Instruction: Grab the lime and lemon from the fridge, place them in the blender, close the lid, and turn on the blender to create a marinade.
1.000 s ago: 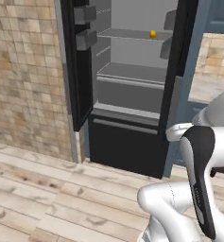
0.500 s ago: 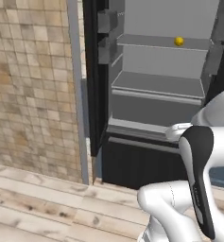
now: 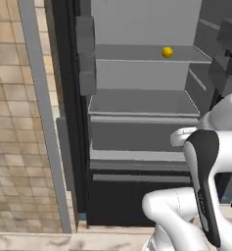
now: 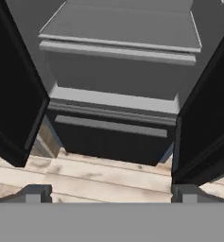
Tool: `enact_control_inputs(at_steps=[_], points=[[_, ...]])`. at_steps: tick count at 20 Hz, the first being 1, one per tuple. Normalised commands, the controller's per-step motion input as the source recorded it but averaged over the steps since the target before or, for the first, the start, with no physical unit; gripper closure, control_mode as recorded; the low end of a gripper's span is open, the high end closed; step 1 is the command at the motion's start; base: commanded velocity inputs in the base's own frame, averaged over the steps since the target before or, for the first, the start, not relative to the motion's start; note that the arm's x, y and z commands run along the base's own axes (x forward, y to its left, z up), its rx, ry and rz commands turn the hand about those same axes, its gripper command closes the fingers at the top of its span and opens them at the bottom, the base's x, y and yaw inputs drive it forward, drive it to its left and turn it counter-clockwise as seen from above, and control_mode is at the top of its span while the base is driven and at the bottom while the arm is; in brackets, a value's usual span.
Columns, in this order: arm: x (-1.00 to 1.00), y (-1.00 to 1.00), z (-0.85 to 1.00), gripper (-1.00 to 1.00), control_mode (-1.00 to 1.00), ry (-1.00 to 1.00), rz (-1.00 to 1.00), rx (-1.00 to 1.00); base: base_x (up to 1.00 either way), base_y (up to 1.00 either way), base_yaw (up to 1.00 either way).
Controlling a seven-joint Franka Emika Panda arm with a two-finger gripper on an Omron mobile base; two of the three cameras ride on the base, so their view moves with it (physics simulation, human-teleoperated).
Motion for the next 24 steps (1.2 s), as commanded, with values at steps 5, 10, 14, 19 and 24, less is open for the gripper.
enact_control_inputs(at_steps=[5,10,14,19,24], points=[[0.0,0.0,0.0,-1.0,1.0,0.0,0.0,0.0,0.93,0.29,-0.48],[0.0,0.0,0.0,-1.0,1.0,0.0,0.0,0.0,0.59,0.63,-0.31],[0.0,0.0,0.0,-1.0,1.0,0.0,0.0,0.0,0.69,0.32,-0.09],[0.0,0.0,0.0,-1.0,1.0,0.0,0.0,0.0,0.82,0.03,0.0],[0.0,0.0,0.0,-1.0,1.0,0.0,0.0,0.0,0.61,-0.08,0.0]])
